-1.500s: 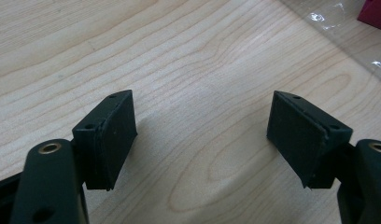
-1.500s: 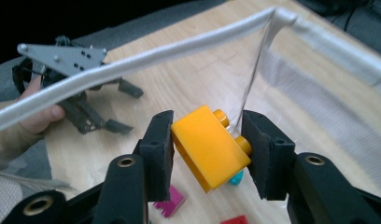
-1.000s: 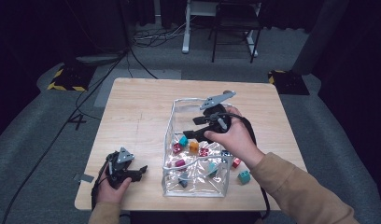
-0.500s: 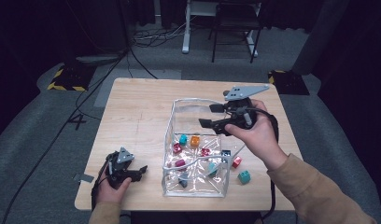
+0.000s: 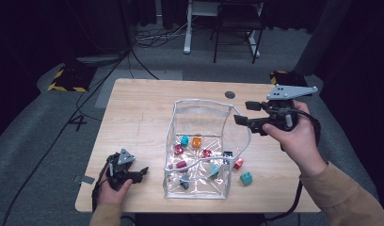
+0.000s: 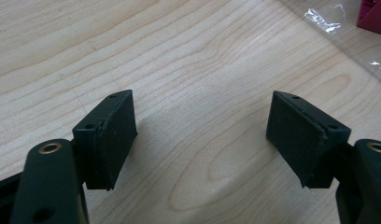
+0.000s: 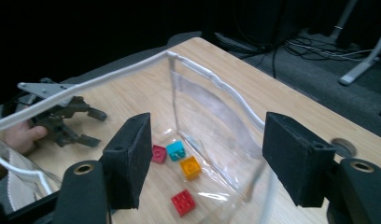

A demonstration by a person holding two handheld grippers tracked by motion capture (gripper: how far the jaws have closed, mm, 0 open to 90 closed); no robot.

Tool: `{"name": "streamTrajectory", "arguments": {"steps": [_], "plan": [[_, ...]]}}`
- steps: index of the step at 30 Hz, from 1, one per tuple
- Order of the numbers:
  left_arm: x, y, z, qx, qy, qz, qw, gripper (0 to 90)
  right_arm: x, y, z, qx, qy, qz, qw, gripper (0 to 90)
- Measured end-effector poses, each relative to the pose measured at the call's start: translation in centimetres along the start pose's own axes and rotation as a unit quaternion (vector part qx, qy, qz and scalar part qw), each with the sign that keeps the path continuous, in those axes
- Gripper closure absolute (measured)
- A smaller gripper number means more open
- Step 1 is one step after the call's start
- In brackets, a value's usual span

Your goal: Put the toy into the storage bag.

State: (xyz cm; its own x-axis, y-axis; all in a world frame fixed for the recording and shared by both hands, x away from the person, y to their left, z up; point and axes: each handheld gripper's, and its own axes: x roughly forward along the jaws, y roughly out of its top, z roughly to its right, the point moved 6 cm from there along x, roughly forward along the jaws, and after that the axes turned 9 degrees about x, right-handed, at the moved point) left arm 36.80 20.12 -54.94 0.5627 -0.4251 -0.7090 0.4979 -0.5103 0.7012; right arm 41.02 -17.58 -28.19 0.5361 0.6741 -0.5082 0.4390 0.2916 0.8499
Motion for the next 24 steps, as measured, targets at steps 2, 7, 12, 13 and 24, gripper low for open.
{"name": "streamTrajectory", "arguments": {"steps": [2, 7, 12, 13, 24], "plan": [[0.0, 0.0, 0.0, 0.000, 0.000, -0.001, 1.0000, 24.6, -0.3, -0.2, 0.3, 0.002, -0.003, 0.000, 1.0000, 34.1], [0.0, 0.0, 0.0, 0.002, 0.000, -0.001, 1.0000, 24.3, -2.2, -1.6, 1.6, 0.019, -0.021, 0.009, 0.9996, 34.1], [0.0, 0.0, 0.0, 0.000, -0.001, -0.001, 1.0000, 24.2, -3.9, -2.9, 2.9, 0.033, -0.041, 0.013, 0.9985, 34.0], [0.0, 0.0, 0.0, 0.000, -0.002, 0.000, 1.0000, 24.2, -4.2, -3.4, 3.3, 0.037, -0.046, 0.012, 0.9982, 34.0], [0.0, 0.0, 0.0, -0.003, -0.004, 0.004, 1.0000, 24.2, -6.3, -6.1, 5.7, 0.067, -0.075, 0.009, 0.9949, 33.9]]}}
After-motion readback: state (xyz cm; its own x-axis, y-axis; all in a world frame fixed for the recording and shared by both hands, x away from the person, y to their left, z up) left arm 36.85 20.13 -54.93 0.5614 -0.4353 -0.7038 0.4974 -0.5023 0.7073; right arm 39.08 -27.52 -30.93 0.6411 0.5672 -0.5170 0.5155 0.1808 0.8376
